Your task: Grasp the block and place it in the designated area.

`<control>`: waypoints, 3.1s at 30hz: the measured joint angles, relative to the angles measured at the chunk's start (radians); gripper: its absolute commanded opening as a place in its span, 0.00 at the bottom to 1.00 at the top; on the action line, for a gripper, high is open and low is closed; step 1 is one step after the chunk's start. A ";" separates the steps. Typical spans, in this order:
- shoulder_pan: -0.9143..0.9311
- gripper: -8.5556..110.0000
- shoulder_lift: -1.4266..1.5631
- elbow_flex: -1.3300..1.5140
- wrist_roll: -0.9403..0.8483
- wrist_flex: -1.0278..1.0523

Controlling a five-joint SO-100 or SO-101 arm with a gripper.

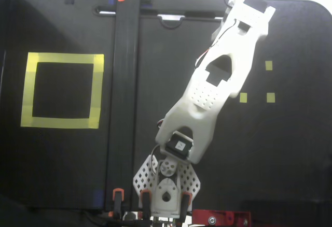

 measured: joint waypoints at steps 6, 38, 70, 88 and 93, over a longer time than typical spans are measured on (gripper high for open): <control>0.000 0.25 0.008 0.012 0.000 -0.009; -0.026 0.25 0.383 0.031 0.046 0.304; -0.276 0.25 0.673 0.167 0.299 0.479; -0.881 0.25 0.604 0.167 0.899 0.422; -1.022 0.25 0.581 0.167 1.020 0.420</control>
